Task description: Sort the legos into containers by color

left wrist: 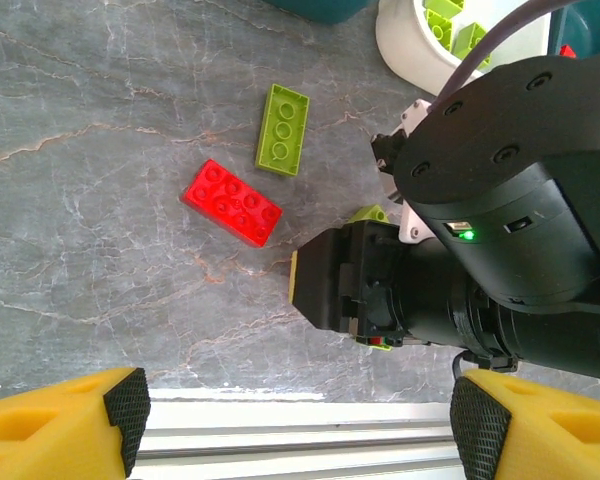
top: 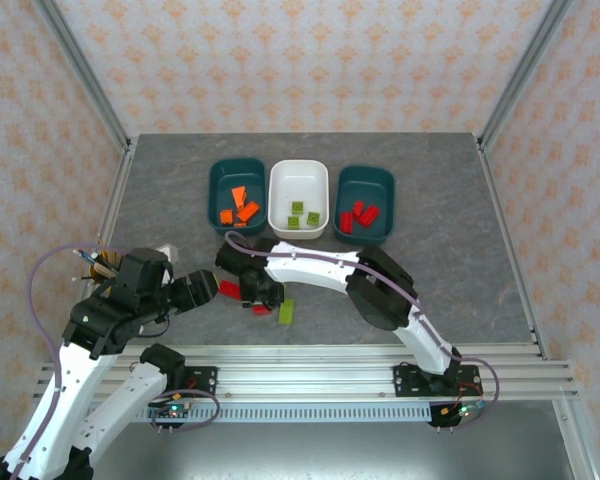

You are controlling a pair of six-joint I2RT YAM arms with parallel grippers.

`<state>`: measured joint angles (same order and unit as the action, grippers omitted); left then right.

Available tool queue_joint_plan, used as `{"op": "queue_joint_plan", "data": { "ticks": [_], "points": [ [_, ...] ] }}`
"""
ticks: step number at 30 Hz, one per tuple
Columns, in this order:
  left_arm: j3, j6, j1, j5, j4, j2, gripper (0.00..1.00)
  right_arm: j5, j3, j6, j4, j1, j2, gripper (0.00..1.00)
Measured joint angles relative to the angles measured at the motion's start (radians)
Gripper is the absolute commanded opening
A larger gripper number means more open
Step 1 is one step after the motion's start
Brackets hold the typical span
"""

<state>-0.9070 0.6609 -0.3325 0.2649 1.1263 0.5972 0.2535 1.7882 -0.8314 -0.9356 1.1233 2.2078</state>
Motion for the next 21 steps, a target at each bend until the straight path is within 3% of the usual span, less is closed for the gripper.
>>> {"op": "queue_joint_plan", "data": {
  "ticks": [6,11,17,21],
  "points": [
    [-0.005,0.0,0.0,0.023,-0.007,0.009,0.81,-0.087,0.019,0.033,-0.05,-0.003,-0.035,0.3],
    [-0.013,-0.003,-0.003,0.084,-0.085,0.08,0.81,-0.159,0.016,0.06,-0.092,-0.068,-0.2,0.29],
    [-0.084,-0.006,-0.063,0.119,-0.217,0.251,0.81,-0.223,-0.055,0.129,-0.099,-0.341,-0.457,0.29],
    [-0.145,-0.006,-0.139,0.115,-0.315,0.382,0.81,-0.25,-0.117,0.201,-0.106,-0.525,-0.487,0.29]
  ]
}}
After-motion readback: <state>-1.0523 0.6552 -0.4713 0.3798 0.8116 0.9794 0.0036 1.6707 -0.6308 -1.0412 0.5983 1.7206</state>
